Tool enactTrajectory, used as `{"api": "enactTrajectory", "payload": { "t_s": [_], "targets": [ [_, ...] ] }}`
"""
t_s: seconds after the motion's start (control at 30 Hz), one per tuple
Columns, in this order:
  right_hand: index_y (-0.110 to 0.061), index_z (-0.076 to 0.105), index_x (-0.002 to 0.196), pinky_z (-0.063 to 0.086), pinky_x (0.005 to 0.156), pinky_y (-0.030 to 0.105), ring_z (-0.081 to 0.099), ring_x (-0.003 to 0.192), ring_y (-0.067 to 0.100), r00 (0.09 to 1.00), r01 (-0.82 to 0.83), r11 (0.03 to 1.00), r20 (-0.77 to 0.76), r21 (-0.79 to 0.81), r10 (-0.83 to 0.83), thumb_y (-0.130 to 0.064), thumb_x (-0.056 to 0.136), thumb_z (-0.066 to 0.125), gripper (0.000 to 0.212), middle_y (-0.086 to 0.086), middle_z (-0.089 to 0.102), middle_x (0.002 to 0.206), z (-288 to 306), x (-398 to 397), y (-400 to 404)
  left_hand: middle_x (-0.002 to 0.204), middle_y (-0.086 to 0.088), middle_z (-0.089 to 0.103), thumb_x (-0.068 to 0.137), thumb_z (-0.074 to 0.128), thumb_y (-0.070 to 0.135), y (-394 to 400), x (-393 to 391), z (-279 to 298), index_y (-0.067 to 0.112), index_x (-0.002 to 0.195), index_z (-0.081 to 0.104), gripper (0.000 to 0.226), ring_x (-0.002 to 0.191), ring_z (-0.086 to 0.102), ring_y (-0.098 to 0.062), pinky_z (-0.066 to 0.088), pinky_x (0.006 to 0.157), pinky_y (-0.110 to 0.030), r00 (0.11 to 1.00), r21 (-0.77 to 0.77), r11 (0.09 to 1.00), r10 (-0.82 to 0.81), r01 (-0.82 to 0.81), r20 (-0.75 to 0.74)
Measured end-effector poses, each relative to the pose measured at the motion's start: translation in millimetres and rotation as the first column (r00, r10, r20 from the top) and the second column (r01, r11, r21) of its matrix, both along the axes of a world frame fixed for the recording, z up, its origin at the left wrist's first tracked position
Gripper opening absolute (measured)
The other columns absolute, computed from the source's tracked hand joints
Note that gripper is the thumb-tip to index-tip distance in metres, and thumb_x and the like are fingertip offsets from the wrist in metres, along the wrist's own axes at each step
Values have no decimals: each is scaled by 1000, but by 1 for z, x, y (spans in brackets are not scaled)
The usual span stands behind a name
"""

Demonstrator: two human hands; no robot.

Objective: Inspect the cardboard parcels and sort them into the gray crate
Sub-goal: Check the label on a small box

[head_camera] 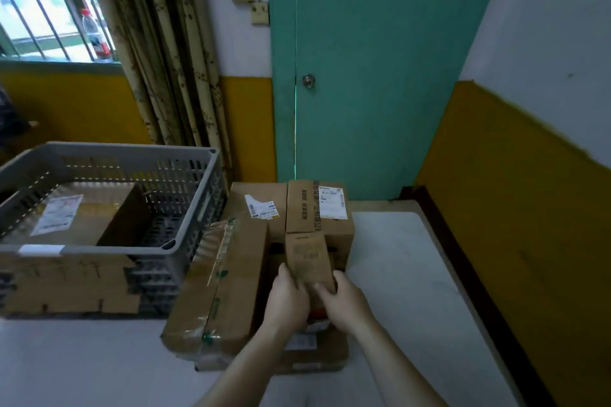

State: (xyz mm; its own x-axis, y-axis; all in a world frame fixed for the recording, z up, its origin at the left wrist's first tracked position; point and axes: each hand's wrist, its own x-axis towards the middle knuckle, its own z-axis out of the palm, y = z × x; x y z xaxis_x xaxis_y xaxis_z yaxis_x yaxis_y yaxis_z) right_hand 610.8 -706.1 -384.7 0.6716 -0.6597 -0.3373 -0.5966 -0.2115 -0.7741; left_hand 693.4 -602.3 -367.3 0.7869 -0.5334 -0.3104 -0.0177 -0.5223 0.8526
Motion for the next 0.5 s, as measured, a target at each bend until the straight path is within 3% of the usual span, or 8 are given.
{"api": "enactTrajectory", "payload": {
  "t_s": [0.07, 0.17, 0.27, 0.33, 0.43, 0.5],
  "targets": [
    [-33, 53, 121, 50, 79, 25, 61, 104, 12, 999, 7, 1000, 51, -18, -6, -45, 100, 57, 25, -14, 61, 114, 7, -10, -7, 135, -1, 59, 108, 46, 19, -1, -6, 3, 19, 138, 50, 31, 95, 52, 2, 44, 74, -10, 995, -14, 999, 53, -52, 82],
    [-40, 49, 117, 46, 68, 15, 59, 93, -1, 984, 30, 1000, 174, 3, -30, -49, 98, 58, 23, -16, 63, 112, 22, -23, -13, 123, 12, 55, 109, 48, 25, 2, -11, 12, 15, 146, 52, 39, 94, 49, 10, 39, 72, -5, 983, -98, 991, 105, -91, 151],
    [-39, 52, 125, 51, 70, 16, 63, 100, 2, 953, 63, 998, 296, 32, -70, -49, 98, 59, 29, -13, 65, 117, 37, -31, -10, 124, 10, 55, 107, 52, 32, 8, -13, 22, 23, 145, 58, 40, 107, 55, 3, 48, 83, -12, 980, -207, 974, 124, -91, 154],
    [-42, 53, 125, 53, 73, 16, 64, 104, 4, 929, 83, 995, 357, 48, -95, -47, 99, 58, 27, -16, 65, 117, 47, -36, -5, 131, 7, 56, 107, 52, 35, 11, -17, 33, 28, 145, 57, 39, 116, 59, -5, 56, 94, -26, 984, -281, 955, 132, -94, 120],
    [-49, 54, 118, 57, 80, 20, 64, 108, 4, 898, 85, 996, 431, 31, -90, -44, 101, 56, 17, -19, 65, 116, 63, -42, 2, 124, 7, 71, 108, 49, 38, 16, -23, 52, 36, 137, 58, 31, 108, 71, -8, 62, 86, -30, 996, -407, 909, 82, -87, -29],
    [-46, 54, 126, 59, 87, 26, 64, 111, 5, 891, 86, 996, 448, -5, -75, -44, 103, 53, 23, -15, 65, 121, 73, -44, 8, 119, 5, 75, 107, 50, 39, 21, -23, 63, 37, 134, 58, 28, 104, 75, -12, 64, 84, -35, 988, -468, 877, 46, -109, -146]
  ]
}}
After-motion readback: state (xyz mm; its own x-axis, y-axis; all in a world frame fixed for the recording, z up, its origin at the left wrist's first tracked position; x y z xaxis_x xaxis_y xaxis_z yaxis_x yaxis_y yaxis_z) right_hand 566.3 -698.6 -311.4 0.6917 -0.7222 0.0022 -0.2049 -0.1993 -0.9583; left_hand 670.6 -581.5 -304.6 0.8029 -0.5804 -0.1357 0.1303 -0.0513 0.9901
